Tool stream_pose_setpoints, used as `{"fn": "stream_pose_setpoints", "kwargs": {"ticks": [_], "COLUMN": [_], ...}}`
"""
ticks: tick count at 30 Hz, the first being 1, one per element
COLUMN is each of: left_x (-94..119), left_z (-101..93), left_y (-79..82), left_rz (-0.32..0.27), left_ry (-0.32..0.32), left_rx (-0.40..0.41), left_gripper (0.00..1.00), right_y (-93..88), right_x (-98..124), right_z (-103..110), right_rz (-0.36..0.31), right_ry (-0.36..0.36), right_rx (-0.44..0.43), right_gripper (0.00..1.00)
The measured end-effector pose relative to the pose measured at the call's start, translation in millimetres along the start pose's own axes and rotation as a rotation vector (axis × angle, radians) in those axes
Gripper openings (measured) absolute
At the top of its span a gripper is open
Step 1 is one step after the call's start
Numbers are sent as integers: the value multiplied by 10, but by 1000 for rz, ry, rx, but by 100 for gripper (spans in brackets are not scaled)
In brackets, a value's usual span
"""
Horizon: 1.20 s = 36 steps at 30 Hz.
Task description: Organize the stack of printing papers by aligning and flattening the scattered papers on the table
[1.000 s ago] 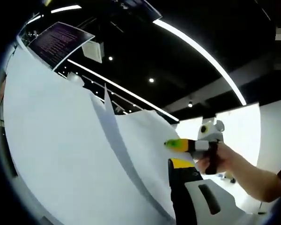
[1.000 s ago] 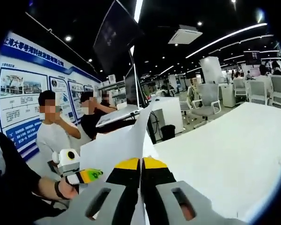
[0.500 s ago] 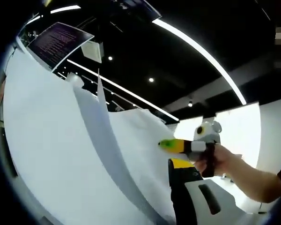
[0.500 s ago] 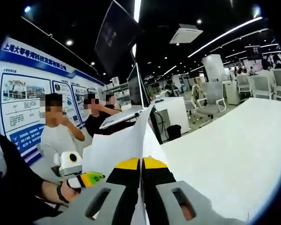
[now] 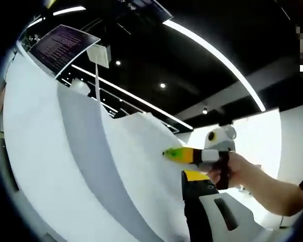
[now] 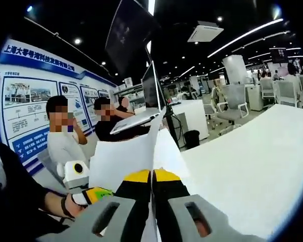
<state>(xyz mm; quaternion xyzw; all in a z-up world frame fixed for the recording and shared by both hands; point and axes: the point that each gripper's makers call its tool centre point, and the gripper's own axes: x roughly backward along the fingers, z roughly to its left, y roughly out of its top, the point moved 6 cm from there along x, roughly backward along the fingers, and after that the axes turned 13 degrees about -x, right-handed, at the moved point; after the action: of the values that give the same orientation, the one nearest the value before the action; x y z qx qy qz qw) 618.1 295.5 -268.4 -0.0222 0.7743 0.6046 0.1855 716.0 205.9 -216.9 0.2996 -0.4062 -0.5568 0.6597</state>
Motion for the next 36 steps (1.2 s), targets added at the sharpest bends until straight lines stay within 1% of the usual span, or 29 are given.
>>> {"fn": "stream_pose_setpoints", "kwargs": {"ticks": [3, 8, 15, 19, 24, 36], "left_x": [1, -1, -1, -4, -9, -9], "left_z": [-6, -7, -19, -15, -17, -19], "left_y": [2, -2, -5, -4, -6, -4], "left_rz": [-1, 2, 6, 7, 10, 9], "left_ry": [-1, -1, 1, 2, 0, -1], "left_rx": [-1, -3, -10, -10, -13, -8], "left_gripper": [32, 32, 32, 32, 32, 32], "right_y": [11, 8, 16, 11, 10, -10], "right_x": [-7, -36, -61, -72, -78, -118], "right_z": [9, 0, 40, 99, 100, 82], "right_rz": [-3, 7, 18, 15, 25, 33], "right_ry": [6, 7, 19, 46, 34, 31], "right_rx": [-4, 7, 19, 4, 19, 10], "right_gripper": [0, 0, 0, 0, 0, 0]}}
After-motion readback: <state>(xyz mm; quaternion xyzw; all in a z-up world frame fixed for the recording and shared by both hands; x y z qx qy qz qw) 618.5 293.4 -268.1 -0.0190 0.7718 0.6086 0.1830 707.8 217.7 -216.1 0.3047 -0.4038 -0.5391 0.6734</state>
